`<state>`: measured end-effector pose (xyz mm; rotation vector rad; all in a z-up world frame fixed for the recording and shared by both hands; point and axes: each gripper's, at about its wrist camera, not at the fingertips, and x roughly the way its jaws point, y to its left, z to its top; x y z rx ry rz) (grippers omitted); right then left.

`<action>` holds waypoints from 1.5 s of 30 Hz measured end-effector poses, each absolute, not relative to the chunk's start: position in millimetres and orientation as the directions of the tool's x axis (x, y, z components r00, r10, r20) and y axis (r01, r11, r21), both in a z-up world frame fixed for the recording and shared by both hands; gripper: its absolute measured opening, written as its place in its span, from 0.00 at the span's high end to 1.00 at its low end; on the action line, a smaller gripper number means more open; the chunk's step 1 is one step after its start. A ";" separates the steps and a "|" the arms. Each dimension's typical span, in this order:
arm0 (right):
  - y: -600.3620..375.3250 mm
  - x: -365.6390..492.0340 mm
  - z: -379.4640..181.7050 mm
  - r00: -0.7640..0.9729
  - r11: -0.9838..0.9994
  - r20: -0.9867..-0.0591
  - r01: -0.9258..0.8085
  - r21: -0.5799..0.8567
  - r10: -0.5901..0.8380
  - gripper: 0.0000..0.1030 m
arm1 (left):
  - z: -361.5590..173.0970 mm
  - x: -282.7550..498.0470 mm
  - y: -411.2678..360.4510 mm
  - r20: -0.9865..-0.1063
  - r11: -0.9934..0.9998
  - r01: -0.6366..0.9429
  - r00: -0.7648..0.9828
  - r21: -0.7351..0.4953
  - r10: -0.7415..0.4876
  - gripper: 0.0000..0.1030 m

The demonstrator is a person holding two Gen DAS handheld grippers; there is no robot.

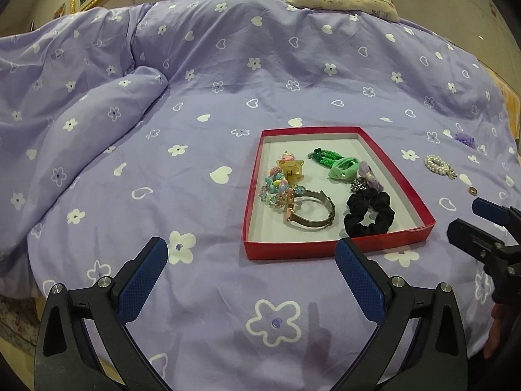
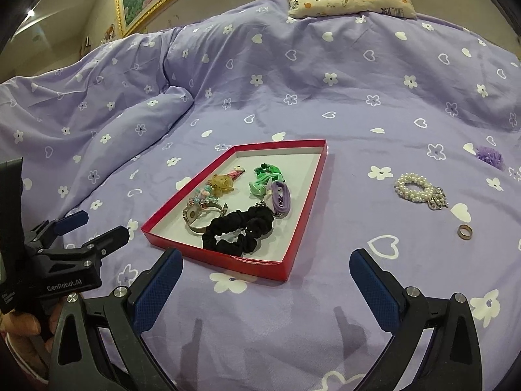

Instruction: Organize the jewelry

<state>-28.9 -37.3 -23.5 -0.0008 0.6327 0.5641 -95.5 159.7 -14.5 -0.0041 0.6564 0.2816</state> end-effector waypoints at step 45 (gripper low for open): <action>-33.3 -22.9 -30.8 0.656 0.841 -0.552 -0.511 0.179 0.516 0.00 | -16.6 -87.2 155.1 -0.618 0.964 -0.255 0.748 0.072 0.244 0.00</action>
